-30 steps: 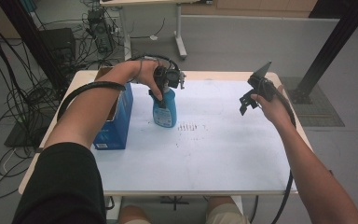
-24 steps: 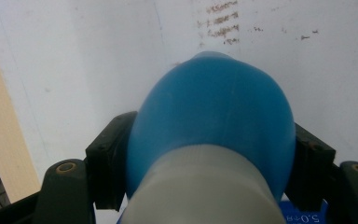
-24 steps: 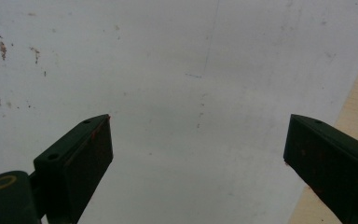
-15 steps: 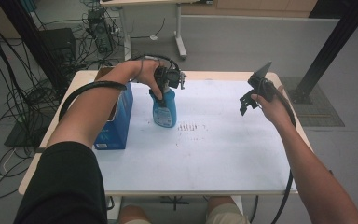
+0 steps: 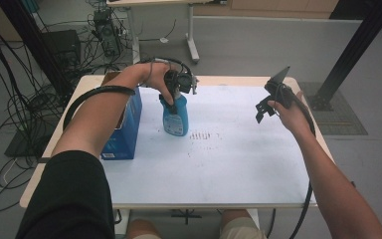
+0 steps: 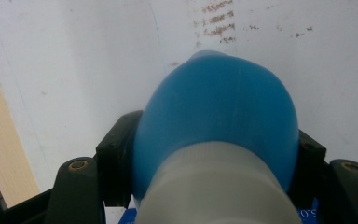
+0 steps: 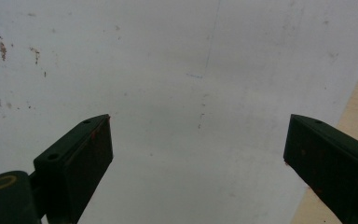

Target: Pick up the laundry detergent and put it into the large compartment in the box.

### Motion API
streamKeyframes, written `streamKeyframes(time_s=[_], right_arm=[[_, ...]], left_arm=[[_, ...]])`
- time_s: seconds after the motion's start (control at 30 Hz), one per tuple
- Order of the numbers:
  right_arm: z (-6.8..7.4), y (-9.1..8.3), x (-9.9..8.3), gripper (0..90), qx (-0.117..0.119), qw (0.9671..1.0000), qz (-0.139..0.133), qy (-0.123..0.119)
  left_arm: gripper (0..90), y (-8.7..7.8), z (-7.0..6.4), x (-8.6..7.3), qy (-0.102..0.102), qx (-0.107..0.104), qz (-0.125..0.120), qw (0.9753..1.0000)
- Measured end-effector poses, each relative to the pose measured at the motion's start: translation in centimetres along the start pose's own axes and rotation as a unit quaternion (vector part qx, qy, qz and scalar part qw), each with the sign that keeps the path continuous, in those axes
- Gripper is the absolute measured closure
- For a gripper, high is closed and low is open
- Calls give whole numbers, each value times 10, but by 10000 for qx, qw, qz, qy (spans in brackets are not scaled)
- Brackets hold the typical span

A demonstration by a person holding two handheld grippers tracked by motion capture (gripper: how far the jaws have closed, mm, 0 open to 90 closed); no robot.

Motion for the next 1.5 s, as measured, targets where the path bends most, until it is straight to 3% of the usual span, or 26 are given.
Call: streamKeyframes(time_s=[1.5], right_arm=[[4, 3, 2, 80, -63, 10000, 63, -18]], left_arm=[[351, 0, 2, 1, -104, -38, 23, 9999]])
Point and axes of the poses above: each handheld gripper's, and its own axes: y roughly forward along the jaws, x roughly out of its top, z roughly to its left, the point moved 9 cm from there along y, roughly forward along the jaws, and after that the axes turned 9 degrees about -z, right-handed, at the moved point
